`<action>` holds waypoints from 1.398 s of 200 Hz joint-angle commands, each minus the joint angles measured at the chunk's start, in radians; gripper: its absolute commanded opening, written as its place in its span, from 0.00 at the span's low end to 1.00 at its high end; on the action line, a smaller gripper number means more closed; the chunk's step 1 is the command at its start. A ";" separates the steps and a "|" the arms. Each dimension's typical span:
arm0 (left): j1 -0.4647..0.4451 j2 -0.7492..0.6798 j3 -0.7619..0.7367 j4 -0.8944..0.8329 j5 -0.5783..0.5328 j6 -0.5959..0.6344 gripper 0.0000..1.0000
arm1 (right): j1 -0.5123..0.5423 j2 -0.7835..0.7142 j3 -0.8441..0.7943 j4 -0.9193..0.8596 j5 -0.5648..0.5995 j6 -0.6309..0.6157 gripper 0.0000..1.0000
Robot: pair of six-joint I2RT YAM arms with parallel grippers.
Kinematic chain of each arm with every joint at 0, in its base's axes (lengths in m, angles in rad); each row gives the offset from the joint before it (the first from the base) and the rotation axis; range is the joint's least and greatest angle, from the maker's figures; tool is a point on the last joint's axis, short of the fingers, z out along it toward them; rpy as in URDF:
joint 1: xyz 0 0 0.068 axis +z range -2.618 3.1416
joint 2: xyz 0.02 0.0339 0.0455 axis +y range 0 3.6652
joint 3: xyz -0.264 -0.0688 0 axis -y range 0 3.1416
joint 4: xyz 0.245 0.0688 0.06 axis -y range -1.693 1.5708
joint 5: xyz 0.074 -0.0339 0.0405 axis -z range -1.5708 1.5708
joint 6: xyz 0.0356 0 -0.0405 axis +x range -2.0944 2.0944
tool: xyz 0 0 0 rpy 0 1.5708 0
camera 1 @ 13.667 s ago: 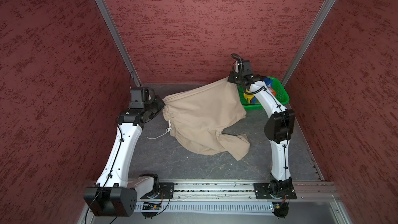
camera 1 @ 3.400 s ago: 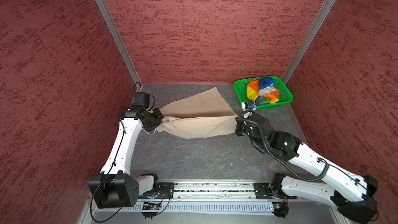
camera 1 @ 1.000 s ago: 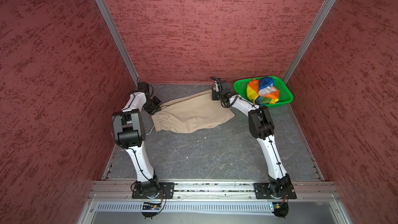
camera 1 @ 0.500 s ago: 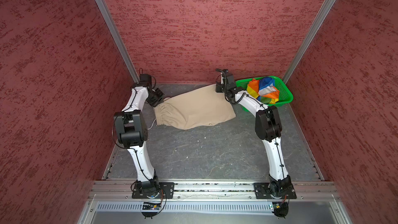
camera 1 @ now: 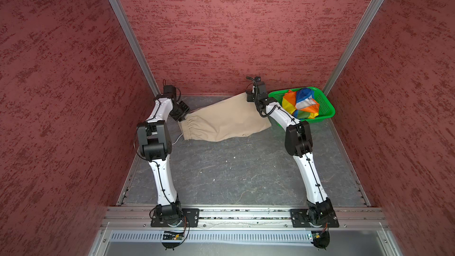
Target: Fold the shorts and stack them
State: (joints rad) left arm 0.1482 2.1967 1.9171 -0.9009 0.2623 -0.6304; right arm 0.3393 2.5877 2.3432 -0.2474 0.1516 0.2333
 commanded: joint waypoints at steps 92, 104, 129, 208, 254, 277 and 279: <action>-0.039 -0.262 -0.154 0.114 -0.091 -0.024 0.72 | 0.022 -0.299 -0.367 0.120 -0.019 0.041 0.79; -0.063 -0.281 -0.206 0.121 -0.084 -0.016 0.69 | 0.047 -0.362 -0.465 0.151 -0.030 0.042 0.77; -0.113 -0.285 -0.300 0.161 -0.046 -0.022 0.68 | 0.111 -0.434 -0.617 0.164 -0.036 0.029 0.74; -0.177 -0.189 -0.405 0.212 0.001 -0.057 0.56 | 0.219 -0.420 -0.808 0.103 -0.050 0.080 0.68; -0.142 -0.191 -0.463 0.155 -0.068 -0.060 0.51 | 0.240 -0.421 -0.900 0.095 -0.038 0.130 0.66; -0.119 -0.215 -0.516 0.152 -0.078 -0.059 0.49 | 0.255 -0.450 -0.994 0.117 -0.040 0.165 0.65; -0.118 -0.217 -0.519 0.152 -0.079 -0.060 0.49 | 0.257 -0.454 -1.001 0.118 -0.041 0.169 0.65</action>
State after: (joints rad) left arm 0.0036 2.0102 1.4467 -0.7177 0.2249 -0.6846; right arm 0.5755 2.1612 1.4200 -0.1074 0.1070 0.3416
